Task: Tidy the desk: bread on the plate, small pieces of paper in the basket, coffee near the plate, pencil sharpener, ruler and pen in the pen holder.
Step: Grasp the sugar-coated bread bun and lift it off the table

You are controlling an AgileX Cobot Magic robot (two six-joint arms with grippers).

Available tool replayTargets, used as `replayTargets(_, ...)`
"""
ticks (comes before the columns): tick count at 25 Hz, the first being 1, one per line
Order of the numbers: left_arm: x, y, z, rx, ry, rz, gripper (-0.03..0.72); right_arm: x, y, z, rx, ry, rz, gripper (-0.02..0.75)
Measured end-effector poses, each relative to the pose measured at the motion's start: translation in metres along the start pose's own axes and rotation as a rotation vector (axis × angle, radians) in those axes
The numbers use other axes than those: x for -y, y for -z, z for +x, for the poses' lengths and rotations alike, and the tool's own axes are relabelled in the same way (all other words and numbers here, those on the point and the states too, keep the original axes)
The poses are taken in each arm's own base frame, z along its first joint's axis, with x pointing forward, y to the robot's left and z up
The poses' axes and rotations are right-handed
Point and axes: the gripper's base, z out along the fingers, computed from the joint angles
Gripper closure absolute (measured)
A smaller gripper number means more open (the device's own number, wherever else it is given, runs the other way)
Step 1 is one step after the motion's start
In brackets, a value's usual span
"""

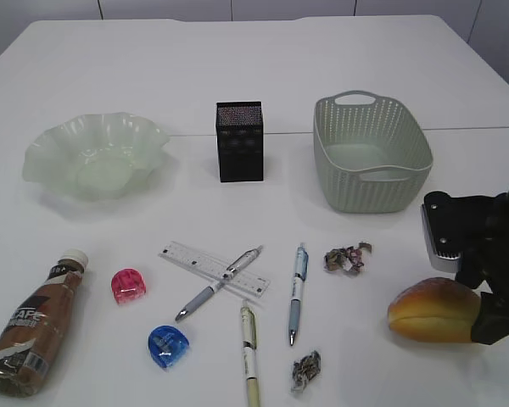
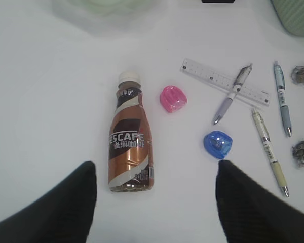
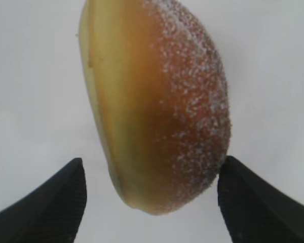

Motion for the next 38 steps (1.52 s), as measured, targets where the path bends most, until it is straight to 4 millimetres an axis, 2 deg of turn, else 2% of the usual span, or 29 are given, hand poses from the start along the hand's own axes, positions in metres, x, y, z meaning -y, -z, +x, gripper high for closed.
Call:
replayTargets(6,0.000,0.000,0.000,0.000,0.000,0.000,0.150,0.001,-0.007,0.000,-0.006,-0.002,-0.016,0.154)
replayTargets(8,0.000,0.000,0.000,0.000,0.000,0.000,0.150,0.002,-0.008,0.000,-0.006,-0.002,-0.014,0.178)
replayTargets(15,0.000,0.000,0.000,0.000,0.000,0.000,0.150,0.003,-0.009,0.001,-0.010,0.002,-0.009,0.400)
replayTargets(18,0.000,0.000,0.000,0.000,0.000,0.000,0.155,0.003,-0.009,0.001,-0.014,0.013,-0.014,0.449)
replayTargets(26,0.000,0.000,0.000,0.000,0.000,0.000,0.160,0.002,-0.008,0.001,-0.017,0.055,-0.017,0.464)
replayTargets(38,0.000,0.000,0.000,0.000,0.000,0.000,0.160,-0.009,0.032,-0.008,0.095,0.036,0.072,0.468)
